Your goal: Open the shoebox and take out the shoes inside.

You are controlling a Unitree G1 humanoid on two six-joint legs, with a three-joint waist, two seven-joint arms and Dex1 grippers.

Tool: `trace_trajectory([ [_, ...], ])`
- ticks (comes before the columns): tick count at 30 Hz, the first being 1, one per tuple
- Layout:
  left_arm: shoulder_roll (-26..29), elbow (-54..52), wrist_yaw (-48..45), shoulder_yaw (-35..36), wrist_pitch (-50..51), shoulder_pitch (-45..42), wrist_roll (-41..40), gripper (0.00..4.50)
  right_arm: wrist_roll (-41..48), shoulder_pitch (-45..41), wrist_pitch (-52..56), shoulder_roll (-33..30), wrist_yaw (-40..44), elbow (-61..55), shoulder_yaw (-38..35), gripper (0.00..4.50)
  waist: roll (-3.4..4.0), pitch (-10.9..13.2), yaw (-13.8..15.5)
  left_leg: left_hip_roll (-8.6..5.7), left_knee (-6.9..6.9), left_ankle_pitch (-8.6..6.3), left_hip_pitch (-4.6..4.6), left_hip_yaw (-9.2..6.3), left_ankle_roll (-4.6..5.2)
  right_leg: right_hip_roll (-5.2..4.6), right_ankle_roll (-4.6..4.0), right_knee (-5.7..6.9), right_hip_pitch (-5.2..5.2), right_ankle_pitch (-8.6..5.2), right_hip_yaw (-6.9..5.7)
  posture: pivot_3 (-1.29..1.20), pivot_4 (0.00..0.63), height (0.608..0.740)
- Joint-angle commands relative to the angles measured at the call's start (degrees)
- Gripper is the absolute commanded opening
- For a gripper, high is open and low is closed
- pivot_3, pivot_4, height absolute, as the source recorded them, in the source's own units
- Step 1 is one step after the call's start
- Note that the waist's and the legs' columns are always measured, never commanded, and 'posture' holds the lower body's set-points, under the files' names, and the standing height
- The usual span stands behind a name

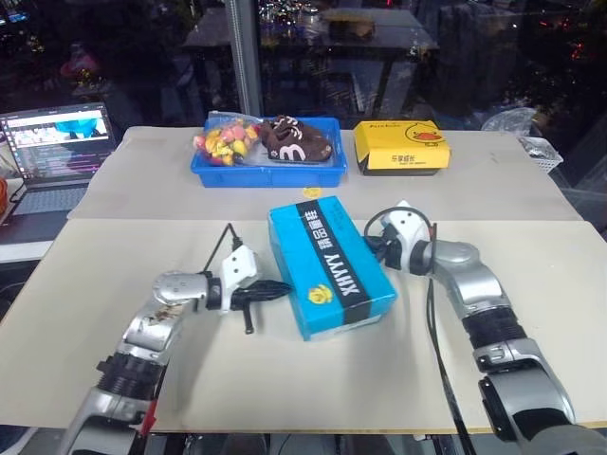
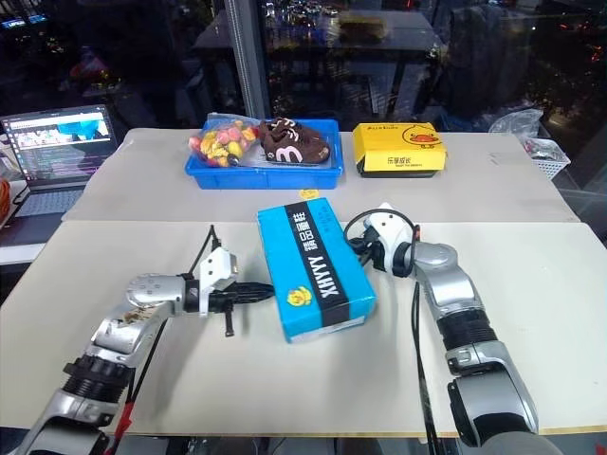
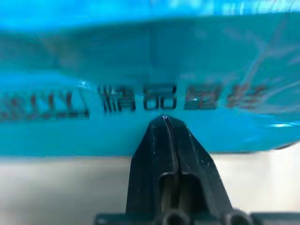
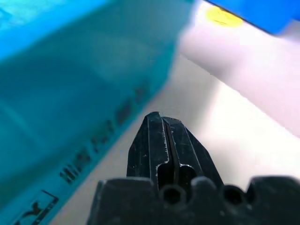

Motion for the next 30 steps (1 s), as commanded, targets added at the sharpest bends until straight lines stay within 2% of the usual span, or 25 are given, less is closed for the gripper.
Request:
trace_trajectory([
  [1, -5.1, -7.0, 3.6, -2.6, -0.5, -2.0, -1.0, 0.0, 3.6, 5.9, 6.2, -1.2, 6.7, -14.9, 3.4, 0.03, 0.0, 0.0, 0.3, 0.01, 0.0, 0.0, 0.0, 0.0, 0.0, 0.01, 0.0, 0.0, 0.0, 0.0, 0.0, 0.0, 0.15, 0.74],
  [6, -9.3, -5.9, 8.8, -5.4, -2.1, -1.5, 3.9, 0.0, 11.3, 19.0, 20.1, -8.6, 9.9, -35.2, 1.0, 0.03, 0.05, 0.0, 1.0, -0.08, 0.15, 0.0, 0.0, 0.0, 0.0, -0.08, 0.05, -0.03, 0.12, -0.03, 0.0, 0.0, 0.15, 0.74],
  [9, -13.5, -6.6, 12.4, -6.8, 0.5, 0.5, 4.2, 0.0, 12.1, 24.8, 22.1, -10.2, 8.7, -39.6, -1.0, 0.03, 0.02, 0.0, 1.3, -0.06, 0.4, -0.03, 0.02, 0.0, 0.03, -0.06, 0.42, -0.04, 0.25, -0.21, 0.0, 0.0, 0.15, 0.74],
  [13, -17.0, -5.9, 15.2, -4.4, 4.5, 1.1, 1.5, 0.0, 7.9, 26.0, 19.1, -10.2, 5.5, -34.0, -3.5, 0.03, -0.04, -0.1, 1.5, -0.06, 0.51, -0.05, 0.53, 0.01, 0.01, -0.06, 0.55, -0.24, 0.91, -0.19, -0.01, 0.0, 0.15, 0.74],
  [17, -17.3, -6.0, 11.6, -5.2, 11.2, 1.1, -3.1, 0.0, 3.0, 24.0, 13.1, -12.4, 3.7, -25.5, -5.4, 0.03, -0.17, -0.2, 1.4, -0.06, 0.61, -0.05, 0.63, 0.02, 0.01, -0.06, 0.48, -0.34, 1.05, -0.15, 0.0, 0.0, 0.15, 0.74],
  [22, -16.5, -5.2, 8.2, -6.5, 16.2, -0.3, -6.3, 0.0, 2.7, 21.7, 10.5, -15.4, 4.5, -22.4, -7.6, 0.03, -0.25, -0.3, 1.8, -0.15, 0.78, -0.04, 0.47, 0.06, 0.01, -0.17, 0.38, -0.39, 1.08, -0.2, 0.01, 0.0, 0.15, 0.74],
  [24, -16.4, -4.5, 7.1, -6.8, 16.8, -1.1, -6.4, 0.0, 3.0, 20.8, 10.5, -17.1, 5.3, -22.2, -8.7, 0.03, -0.23, -0.3, 1.8, -0.15, 0.79, -0.04, 0.37, 0.06, 0.02, -0.16, 0.64, -0.42, 1.02, -0.05, 0.02, 0.0, 0.15, 0.74],
  [30, -17.2, -0.1, 5.5, -8.5, 13.2, -3.7, -4.1, 0.0, 5.2, 20.4, 12.8, -21.4, 6.8, -23.9, -12.4, 0.03, -0.1, -0.2, 1.7, -0.13, 0.53, -0.04, 0.18, 0.07, 0.03, -0.14, 0.64, -0.44, 0.75, -0.12, 0.01, 0.0, 0.15, 0.74],
])
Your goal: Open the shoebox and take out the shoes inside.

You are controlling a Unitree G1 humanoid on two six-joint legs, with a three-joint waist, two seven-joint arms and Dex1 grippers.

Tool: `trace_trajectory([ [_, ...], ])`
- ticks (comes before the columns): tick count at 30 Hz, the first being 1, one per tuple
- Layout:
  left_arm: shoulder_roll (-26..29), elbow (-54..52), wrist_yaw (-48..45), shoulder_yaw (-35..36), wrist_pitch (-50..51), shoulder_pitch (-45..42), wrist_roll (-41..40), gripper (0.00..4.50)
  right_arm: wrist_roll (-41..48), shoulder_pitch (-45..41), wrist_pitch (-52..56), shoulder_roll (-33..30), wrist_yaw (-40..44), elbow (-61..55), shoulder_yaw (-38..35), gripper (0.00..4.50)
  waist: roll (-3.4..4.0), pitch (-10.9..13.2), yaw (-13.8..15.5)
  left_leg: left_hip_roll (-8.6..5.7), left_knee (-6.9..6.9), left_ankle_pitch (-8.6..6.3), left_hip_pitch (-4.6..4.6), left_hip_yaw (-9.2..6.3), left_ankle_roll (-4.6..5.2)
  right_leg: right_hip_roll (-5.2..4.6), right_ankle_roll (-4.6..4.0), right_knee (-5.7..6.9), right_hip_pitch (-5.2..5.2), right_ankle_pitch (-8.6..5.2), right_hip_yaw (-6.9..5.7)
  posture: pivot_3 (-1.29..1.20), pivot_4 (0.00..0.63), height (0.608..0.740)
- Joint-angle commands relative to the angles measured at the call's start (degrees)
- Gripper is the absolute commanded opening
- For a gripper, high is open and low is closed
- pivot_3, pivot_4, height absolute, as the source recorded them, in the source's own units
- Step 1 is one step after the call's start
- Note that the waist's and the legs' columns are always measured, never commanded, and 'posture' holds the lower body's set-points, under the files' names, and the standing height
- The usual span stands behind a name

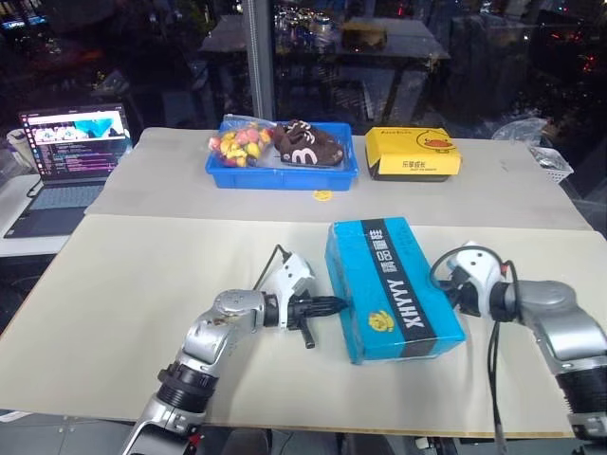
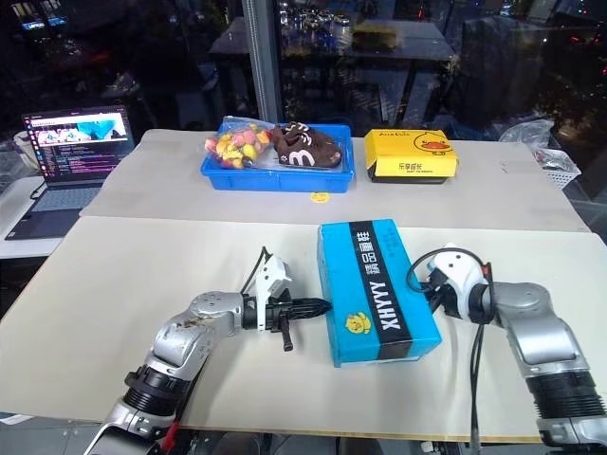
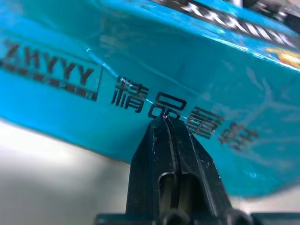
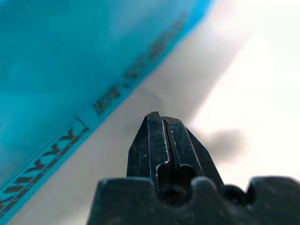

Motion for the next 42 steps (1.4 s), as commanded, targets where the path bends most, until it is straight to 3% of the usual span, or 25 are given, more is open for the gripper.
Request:
trace_trajectory([
  [1, -2.0, 0.9, -1.7, -2.8, -3.6, -2.1, -0.2, 0.0, 2.1, -1.4, 0.8, -1.9, 1.1, -3.0, -3.1, 0.03, 0.04, 0.0, 0.0, -0.01, 0.0, 0.0, -0.01, 0.0, 0.0, 0.0, 0.01, -0.01, 0.0, -0.01, 0.0, 0.0, 0.15, 0.74],
  [5, 1.3, 0.6, -2.9, -3.1, -6.3, -3.3, 1.6, 0.0, 2.4, -0.1, 1.4, -4.4, 3.0, -3.5, -4.0, 0.03, 0.06, 0.0, -0.1, -0.01, 0.04, 0.0, -0.03, 0.01, 0.0, -0.02, 0.02, -0.02, 0.0, -0.01, 0.0, 0.0, 0.15, 0.74],
  [8, 9.6, -2.5, -3.7, -1.0, -7.3, -3.1, 4.4, 0.0, 2.1, 1.3, 0.5, -6.3, 5.0, -2.2, -3.7, 0.03, 0.07, 0.1, -0.6, 0.02, 0.03, 0.0, 0.0, 0.01, 0.0, 0.03, 0.02, 0.0, -0.01, -0.01, 0.0, 0.0, 0.15, 0.74],
  [11, 15.5, -6.6, -5.0, 1.5, -6.9, -2.4, 3.1, 0.0, 0.8, 1.5, -0.9, -7.4, 5.4, 0.8, -2.9, 0.03, 0.13, 0.1, -1.4, 0.11, 0.0, 0.0, 0.05, 0.01, 0.0, 0.1, -0.02, 0.04, -0.02, -0.03, 0.02, 0.0, 0.15, 0.74],
  [16, 19.4, -10.9, -3.7, 7.7, -2.2, -5.6, -0.9, 0.0, -1.1, 1.1, -3.4, -8.0, 6.4, 4.5, -1.2, 0.03, 0.14, 0.2, -1.3, 0.04, 0.04, 0.0, 0.0, 0.04, 0.0, -0.01, 0.0, 0.0, 0.0, -0.02, 0.02, 0.0, 0.15, 0.74],
  [19, 24.5, -14.7, -6.9, 12.5, 3.9, -9.0, -6.8, 0.67, -1.3, 0.5, -4.5, -9.0, 8.1, 6.0, -1.2, 0.0, 0.13, 0.3, -1.4, 0.05, 0.03, 0.0, -0.01, 0.04, 0.0, 0.01, 0.01, 0.01, -0.03, -0.02, 0.02, 0.0, 0.15, 0.74],
  [24, 34.7, -16.9, -11.0, 18.3, 11.4, -15.0, -13.8, 2.6, -2.1, -1.2, -7.1, -9.7, 10.4, 9.4, -0.3, 0.0, 0.16, 0.5, -2.0, 0.07, 0.01, 0.0, -0.19, 0.05, 0.0, 0.04, 0.01, 0.09, -0.29, -0.02, 0.04, 0.0, 0.15, 0.74],
  [29, 39.0, -18.5, -12.0, 19.4, 15.1, -18.1, -17.8, 4.46, -0.8, -2.4, -6.5, -8.3, 12.6, 8.4, 0.7, 0.0, 0.2, 0.6, -1.9, 0.08, 0.01, 0.0, -0.18, 0.06, 0.0, 0.05, 0.02, 0.08, -0.28, -0.03, 0.04, 0.0, 0.15, 0.74],
  [37, 43.5, -19.7, -13.0, 19.5, 16.2, -19.4, -19.5, 4.49, 10.5, -7.0, 2.0, -4.1, 16.0, 1.0, -2.6, 0.0, 0.21, 0.6, -2.2, 0.11, 0.01, 0.0, -0.22, 0.06, 0.0, 0.1, 0.02, 0.13, -0.37, -0.03, 0.08, 0.0, 0.15, 0.74],
  [42, 46.0, -19.3, -13.4, 20.9, 16.5, -18.6, -20.6, 4.49, 21.9, -11.1, 10.6, -2.5, 17.9, -3.4, -7.0, 0.0, 0.21, 0.7, -2.0, 0.15, 0.01, 0.0, -0.32, 0.07, 0.0, 0.14, 0.0, 0.23, -0.54, -0.03, 0.1, 0.0, 0.15, 0.74],
])
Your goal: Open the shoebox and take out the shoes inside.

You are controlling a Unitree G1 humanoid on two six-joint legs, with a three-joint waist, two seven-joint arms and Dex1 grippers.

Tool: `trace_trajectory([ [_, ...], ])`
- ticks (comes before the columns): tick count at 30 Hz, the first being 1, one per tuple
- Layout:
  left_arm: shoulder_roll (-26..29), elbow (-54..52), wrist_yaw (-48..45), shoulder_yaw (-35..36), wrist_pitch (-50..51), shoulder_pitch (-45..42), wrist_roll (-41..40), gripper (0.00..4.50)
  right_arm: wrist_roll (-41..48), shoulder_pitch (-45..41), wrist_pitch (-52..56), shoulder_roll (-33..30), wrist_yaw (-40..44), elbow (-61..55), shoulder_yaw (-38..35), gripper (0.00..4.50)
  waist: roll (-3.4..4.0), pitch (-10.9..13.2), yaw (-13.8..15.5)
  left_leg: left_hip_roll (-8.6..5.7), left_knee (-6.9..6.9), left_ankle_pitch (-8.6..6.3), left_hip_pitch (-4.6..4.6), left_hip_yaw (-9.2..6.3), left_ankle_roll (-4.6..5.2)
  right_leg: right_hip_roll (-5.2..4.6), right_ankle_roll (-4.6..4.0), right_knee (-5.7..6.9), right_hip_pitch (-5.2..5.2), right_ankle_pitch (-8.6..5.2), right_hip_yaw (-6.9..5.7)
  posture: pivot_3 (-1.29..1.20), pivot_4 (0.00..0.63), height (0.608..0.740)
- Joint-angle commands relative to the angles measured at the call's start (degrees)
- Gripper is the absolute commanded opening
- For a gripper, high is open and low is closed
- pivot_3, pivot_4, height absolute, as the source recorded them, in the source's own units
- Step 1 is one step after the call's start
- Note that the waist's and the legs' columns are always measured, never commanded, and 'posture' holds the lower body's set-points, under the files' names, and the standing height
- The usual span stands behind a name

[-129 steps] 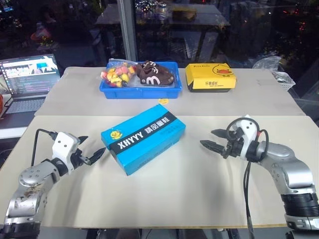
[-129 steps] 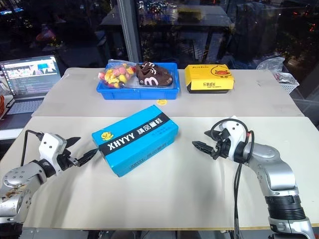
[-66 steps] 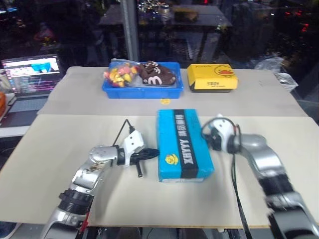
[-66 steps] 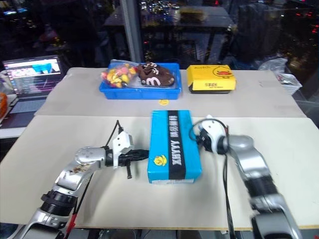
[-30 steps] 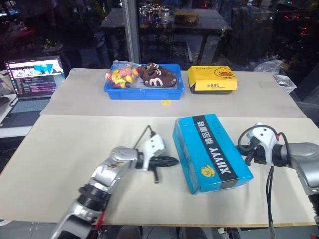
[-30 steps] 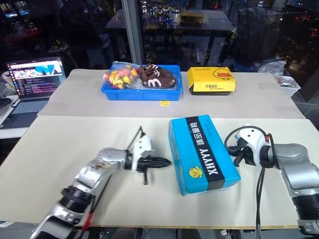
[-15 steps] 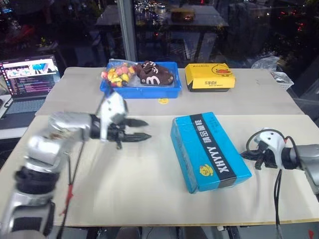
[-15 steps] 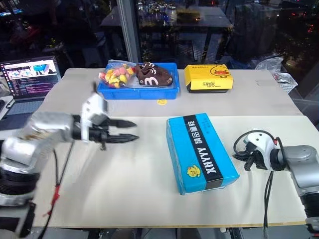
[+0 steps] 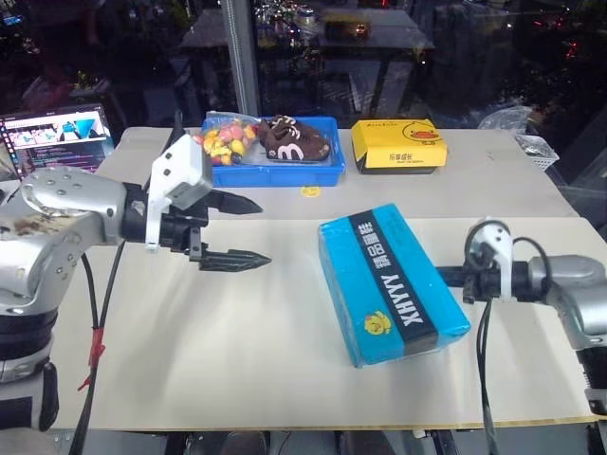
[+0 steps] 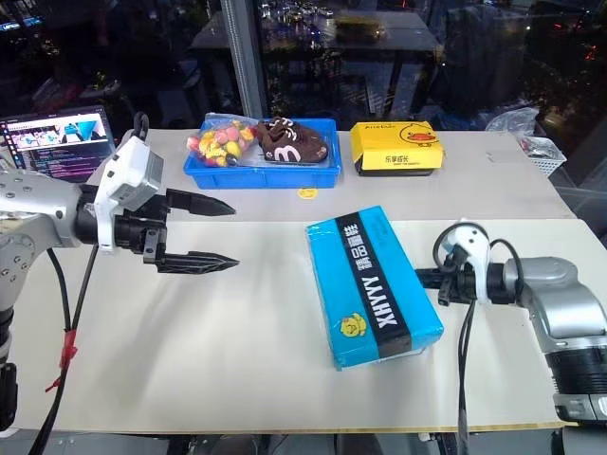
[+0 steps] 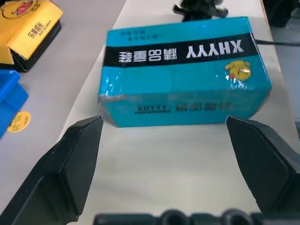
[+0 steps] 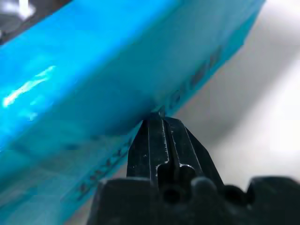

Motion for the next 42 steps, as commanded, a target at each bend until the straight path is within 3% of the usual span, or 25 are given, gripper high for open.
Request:
trace_trajectory([
  [1, 2.4, -0.4, -0.1, 2.6, -0.6, -0.2, -0.5, 4.49, 9.7, -4.4, 6.0, 0.8, 1.4, -5.0, -4.9, 0.0, 0.01, 0.0, -0.1, 0.01, 0.0, 0.0, -0.05, 0.0, 0.0, 0.01, -0.01, 0.03, -0.06, 0.0, 0.02, 0.0, 0.15, 0.74],
  [9, 6.0, 1.6, 0.0, 6.9, 0.0, -2.2, -2.6, 4.49, 17.9, -13.3, 13.8, 11.2, -4.4, -16.3, 2.2, 0.0, -0.01, 0.0, -0.6, 0.2, 0.0, 0.0, -0.11, 0.0, 0.0, 0.21, -0.06, 0.11, -0.19, 0.0, 0.04, 0.0, 0.15, 0.74],
  [16, 7.6, 2.1, 1.7, 10.6, 3.3, -6.3, -7.5, 4.49, 11.9, -19.4, 13.5, 23.6, -12.9, -16.0, 14.1, 0.0, -0.02, 0.0, -1.1, 0.25, 0.01, 0.0, -0.16, 0.0, 0.0, 0.27, -0.08, 0.18, -0.31, 0.02, 0.05, 0.0, 0.15, 0.74],
  [19, 8.2, 0.6, 2.8, 11.8, 4.7, -5.6, -9.3, 4.49, 5.6, -20.2, 10.6, 23.0, -12.3, -14.6, 19.9, 0.0, -0.01, 0.0, -0.9, 0.25, 0.0, 0.0, -0.2, 0.0, 0.0, 0.27, -0.09, 0.19, -0.35, 0.02, 0.05, 0.0, 0.15, 0.74],
  [22, 8.7, -0.2, 3.5, 12.6, 5.0, -4.1, -10.0, 4.49, 1.8, -21.3, 8.0, 20.7, -11.2, -11.9, 21.2, 0.0, -0.03, 0.0, -0.5, 0.23, 0.05, 0.0, -0.29, -0.01, 0.0, 0.27, -0.09, 0.17, -0.39, 0.02, 0.05, 0.0, 0.15, 0.74],
  [26, 8.8, -1.4, 4.4, 13.2, 4.9, -1.5, -11.0, 4.49, -0.1, -25.0, 4.9, 15.0, -6.9, -8.3, 18.0, 0.0, -0.03, 0.1, -0.4, 0.23, 0.05, 0.0, -0.28, -0.01, 0.0, 0.27, -0.12, 0.2, -0.42, 0.04, 0.06, 0.0, 0.15, 0.74],
  [29, 9.6, -2.2, 3.4, 12.4, 3.9, 0.8, -10.6, 4.49, 2.7, -29.3, 9.1, 11.1, -4.2, -7.7, 15.1, 0.0, 0.0, 0.1, -0.4, 0.25, 0.04, 0.0, -0.3, 0.0, 0.0, 0.3, -0.14, 0.2, -0.47, 0.05, 0.08, 0.0, 0.15, 0.74],
  [33, 10.9, -2.9, 0.8, 10.4, 0.9, 4.1, -8.6, 4.49, 1.1, -31.3, 6.2, 5.9, 1.8, -10.3, 16.5, 0.0, -0.02, 0.1, -0.7, 0.36, -0.02, 0.0, -0.29, 0.0, 0.0, 0.4, -0.21, 0.19, -0.49, 0.03, 0.07, 0.0, 0.15, 0.74],
  [36, 10.1, -3.1, 0.6, 8.4, -0.8, 4.9, -7.6, 4.5, 0.1, -31.0, 4.4, 1.8, 7.4, -13.2, 18.4, 0.82, 0.0, 0.1, -0.6, 0.39, -0.05, 0.0, -0.29, 0.01, 0.0, 0.43, -0.24, 0.19, -0.53, 0.01, 0.07, 0.0, 0.15, 0.74],
  [42, 9.6, -3.5, 0.7, 6.9, -2.6, 6.4, -6.4, 4.5, -6.3, -27.8, -1.0, -2.9, 11.7, -15.6, 22.9, 2.95, -0.01, 0.1, -0.6, 0.41, -0.01, 0.0, -0.31, 0.03, 0.0, 0.45, -0.26, 0.2, -0.55, 0.02, 0.08, 0.0, 0.15, 0.74],
])
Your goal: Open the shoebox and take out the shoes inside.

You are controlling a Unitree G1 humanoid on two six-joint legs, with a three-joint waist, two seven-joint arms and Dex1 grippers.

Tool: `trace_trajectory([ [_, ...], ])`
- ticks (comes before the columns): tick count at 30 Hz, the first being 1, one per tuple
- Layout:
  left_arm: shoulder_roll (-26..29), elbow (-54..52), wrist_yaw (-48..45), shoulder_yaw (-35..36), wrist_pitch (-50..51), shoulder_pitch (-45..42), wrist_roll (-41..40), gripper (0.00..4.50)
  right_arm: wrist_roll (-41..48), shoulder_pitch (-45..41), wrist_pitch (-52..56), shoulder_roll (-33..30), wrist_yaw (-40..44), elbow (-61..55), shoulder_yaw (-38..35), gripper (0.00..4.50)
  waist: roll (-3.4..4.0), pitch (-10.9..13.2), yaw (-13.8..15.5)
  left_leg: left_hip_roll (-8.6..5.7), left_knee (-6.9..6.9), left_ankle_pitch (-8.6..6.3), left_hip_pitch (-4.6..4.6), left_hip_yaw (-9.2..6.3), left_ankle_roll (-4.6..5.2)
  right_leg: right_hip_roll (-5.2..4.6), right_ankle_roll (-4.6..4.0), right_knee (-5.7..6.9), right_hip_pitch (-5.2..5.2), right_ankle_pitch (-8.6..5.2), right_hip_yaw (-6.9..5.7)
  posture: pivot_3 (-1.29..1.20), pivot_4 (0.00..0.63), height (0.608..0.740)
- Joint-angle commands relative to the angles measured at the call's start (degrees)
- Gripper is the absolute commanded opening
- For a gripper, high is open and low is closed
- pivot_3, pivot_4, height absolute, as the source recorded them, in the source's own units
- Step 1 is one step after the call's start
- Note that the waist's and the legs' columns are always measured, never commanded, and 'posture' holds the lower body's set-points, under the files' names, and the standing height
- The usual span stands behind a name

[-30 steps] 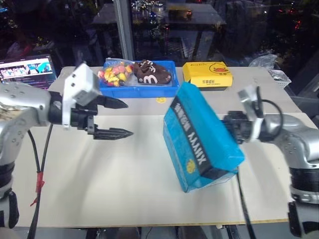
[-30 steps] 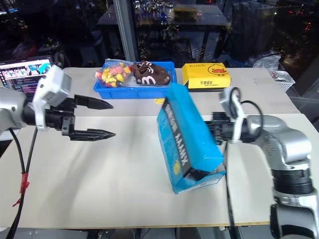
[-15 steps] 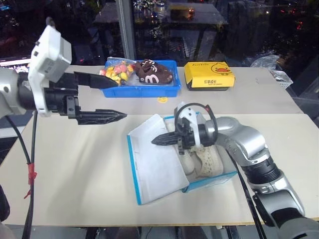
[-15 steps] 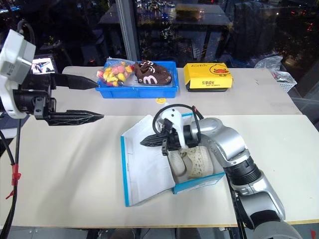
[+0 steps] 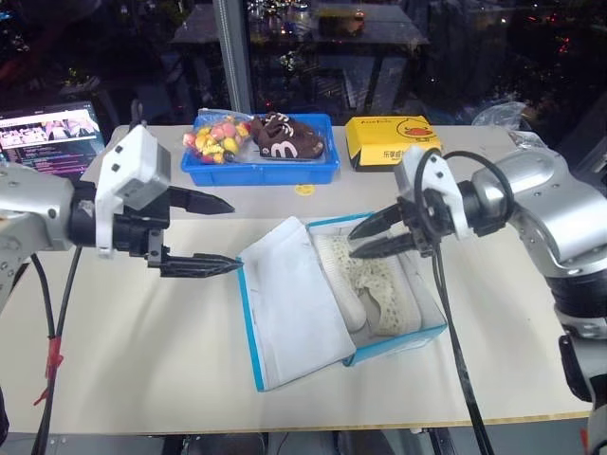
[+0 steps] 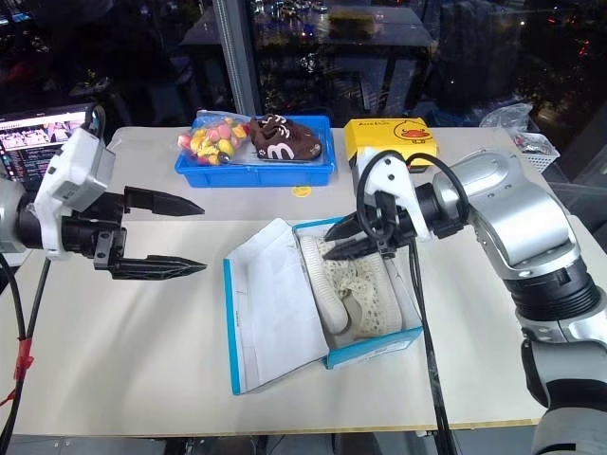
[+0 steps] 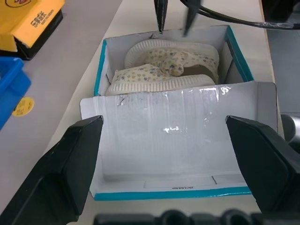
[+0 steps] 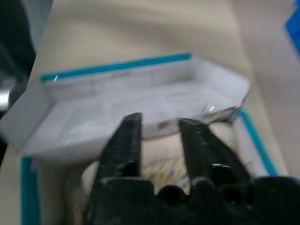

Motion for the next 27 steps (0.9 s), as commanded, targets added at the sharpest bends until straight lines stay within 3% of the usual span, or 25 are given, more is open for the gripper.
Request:
trace_trajectory([
  [1, 0.0, -1.3, 0.0, -0.1, -1.6, 0.4, 0.6, 4.5, -5.0, 1.8, -6.1, -1.7, 1.5, -1.4, 1.9, 3.22, 0.0, 0.0, 0.0, 0.01, 0.0, 0.0, 0.01, 0.0, 0.0, 0.0, 0.0, 0.0, 0.0, 0.0, 0.0, 0.0, 0.15, 0.74],
  [2, -0.3, -1.3, 0.2, -0.3, -1.7, 0.4, 0.6, 4.5, -6.3, 1.9, -7.2, -1.4, 1.4, -0.8, 2.6, 3.56, 0.0, 0.0, 0.0, 0.0, 0.0, 0.0, 0.0, 0.0, 0.0, 0.0, -0.01, 0.0, -0.01, 0.0, 0.0, 0.0, 0.15, 0.74],
  [9, -1.4, -1.6, 1.1, -1.1, -2.4, 0.4, 1.0, 4.5, -12.5, 3.6, -12.5, 0.4, 3.1, 4.3, 6.8, 3.56, -0.01, 0.0, -0.1, 0.02, 0.03, 0.0, -0.07, 0.02, 0.0, 0.02, -0.05, 0.06, -0.09, 0.03, 0.02, 0.0, 0.15, 0.74],
  [22, -0.5, -3.6, 2.8, 0.9, -1.2, 2.2, -0.7, 4.5, -16.9, 5.9, -14.2, 4.1, 2.8, 11.5, 7.1, 3.56, -0.01, 0.0, -0.1, 0.01, 0.06, 0.0, -0.06, 0.02, 0.0, 0.03, -0.07, 0.09, -0.09, 0.05, 0.03, 0.0, 0.15, 0.74],
  [26, -0.4, -3.4, 2.9, 0.8, -1.5, 2.2, -0.6, 4.5, -15.6, 5.4, -12.1, 3.8, 3.8, 9.9, 5.8, 2.57, -0.01, 0.0, -0.1, 0.03, 0.06, 0.0, -0.04, 0.02, 0.0, 0.04, -0.08, 0.12, -0.09, 0.05, 0.03, 0.0, 0.15, 0.74],
  [27, -0.4, -3.4, 2.9, 0.8, -1.5, 2.2, -0.5, 4.5, -15.4, 5.5, -11.9, 3.7, 3.9, 9.5, 5.5, 2.01, -0.01, 0.0, 0.0, 0.02, 0.07, 0.0, -0.05, 0.02, 0.0, 0.04, -0.08, 0.12, -0.09, 0.05, 0.03, 0.0, 0.15, 0.74],
])
